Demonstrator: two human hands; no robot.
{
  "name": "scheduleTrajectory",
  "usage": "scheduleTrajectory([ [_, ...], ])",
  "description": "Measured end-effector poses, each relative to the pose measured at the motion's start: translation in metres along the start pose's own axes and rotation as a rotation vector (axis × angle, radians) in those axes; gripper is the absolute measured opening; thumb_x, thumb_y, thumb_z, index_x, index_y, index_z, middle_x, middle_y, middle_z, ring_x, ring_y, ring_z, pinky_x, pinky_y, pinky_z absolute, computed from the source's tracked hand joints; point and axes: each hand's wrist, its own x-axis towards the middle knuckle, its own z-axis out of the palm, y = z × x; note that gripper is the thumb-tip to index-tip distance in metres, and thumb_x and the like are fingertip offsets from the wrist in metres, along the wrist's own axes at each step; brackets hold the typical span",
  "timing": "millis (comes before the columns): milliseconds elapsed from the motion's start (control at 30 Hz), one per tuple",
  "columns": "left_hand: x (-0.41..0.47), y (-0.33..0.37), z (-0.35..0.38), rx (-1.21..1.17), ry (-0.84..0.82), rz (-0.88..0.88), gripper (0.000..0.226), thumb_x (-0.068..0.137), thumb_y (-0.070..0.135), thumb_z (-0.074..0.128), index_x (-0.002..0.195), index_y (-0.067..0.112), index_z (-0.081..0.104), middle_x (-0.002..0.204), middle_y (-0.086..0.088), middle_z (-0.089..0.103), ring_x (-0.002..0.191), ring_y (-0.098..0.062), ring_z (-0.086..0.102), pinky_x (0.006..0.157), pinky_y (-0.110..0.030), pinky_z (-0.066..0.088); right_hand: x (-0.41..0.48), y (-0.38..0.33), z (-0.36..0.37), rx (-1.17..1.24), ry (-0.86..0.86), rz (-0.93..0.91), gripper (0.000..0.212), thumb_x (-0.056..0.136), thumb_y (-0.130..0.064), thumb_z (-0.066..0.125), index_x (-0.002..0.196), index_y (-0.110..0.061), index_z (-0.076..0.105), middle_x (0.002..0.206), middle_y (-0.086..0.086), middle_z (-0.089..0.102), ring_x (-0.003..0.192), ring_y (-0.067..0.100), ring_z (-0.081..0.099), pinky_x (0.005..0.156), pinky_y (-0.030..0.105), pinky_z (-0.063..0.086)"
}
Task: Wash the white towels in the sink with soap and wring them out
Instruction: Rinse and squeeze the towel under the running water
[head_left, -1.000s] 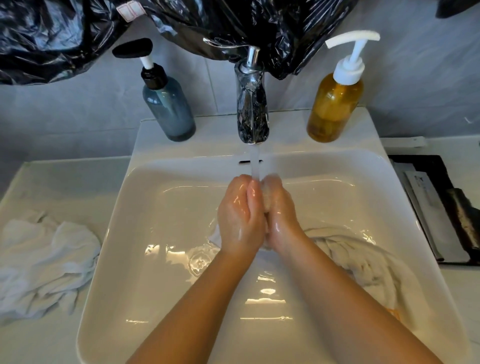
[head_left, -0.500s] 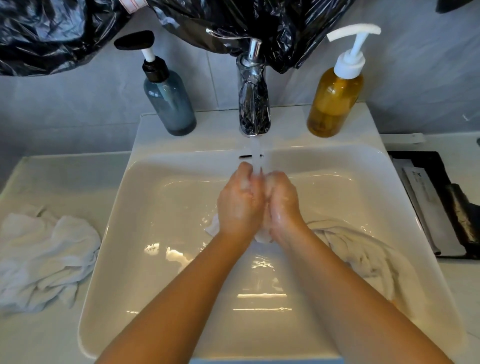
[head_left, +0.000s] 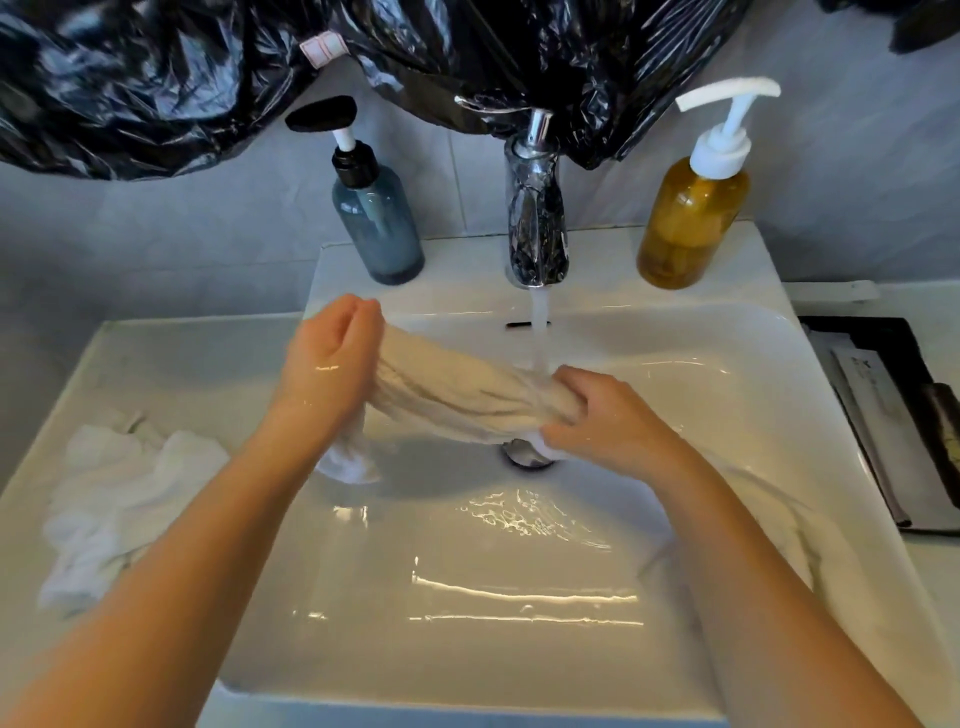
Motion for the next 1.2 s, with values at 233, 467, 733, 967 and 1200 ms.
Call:
scheduleTrajectory([
  [233,-0.038,-0.047,0.029,0.195,-0.331,-0.143,0.019,0.103,0.033,0.04,0.098,0.022,0.054,0.09,-0.002,0.062,0.076,-0.008,0.053,0.068,-0.022,0.042,-0.004,0.0,-0.01,0.394,0.14,-0.017,0.021,0.083,-0.008,0.061,0.098,-0.022,0.06,0.092,0.005,0.065,0.082,0.019,0.061,0.071,0.031,0.047],
  [467,-0.04,-0.025,0.066,0.115,-0.354,0.16,0.072,0.085,0.044,0.069,0.143,0.029,0.029,0.128,0.005,0.054,0.115,-0.014,0.052,0.095,-0.035,0.047,-0.008,-0.003,-0.012,0.479,0.199,-0.022,0.024,0.084,-0.007,0.058,0.102,-0.023,0.063,0.091,-0.001,0.067,0.086,0.016,0.064,0.073,0.026,0.046],
  [733,-0.03,-0.012,0.094,-0.042,-0.451,-0.039,0.036,0.086,0.022,0.063,0.121,0.026,0.055,0.107,0.003,0.067,0.089,-0.012,0.064,0.069,-0.022,0.052,0.004,0.001,-0.01,0.584,0.349,0.102,0.018,0.086,-0.021,0.059,0.102,-0.026,0.066,0.091,0.001,0.072,0.094,0.026,0.07,0.085,0.042,0.056],
  [967,-0.056,-0.01,0.09,-0.451,-0.358,0.106,0.036,0.086,0.021,0.046,0.122,0.019,0.048,0.103,0.008,0.063,0.09,-0.005,0.062,0.074,-0.017,0.05,0.011,-0.015,0.014,0.944,0.365,0.147,0.036,0.095,-0.002,0.039,0.104,-0.02,0.069,0.093,0.003,0.071,0.081,0.019,0.069,0.066,0.03,0.055],
  [1200,-0.061,0.004,0.131,-0.354,-0.079,-0.055,0.033,0.092,0.056,0.036,0.094,0.028,0.054,0.076,0.003,0.064,0.071,-0.01,0.062,0.063,-0.037,0.052,0.019,-0.028,0.036,1.037,0.249,0.308,0.028,0.088,-0.046,0.056,0.078,-0.02,0.062,0.068,0.002,0.061,0.063,0.017,0.06,0.063,0.028,0.047],
])
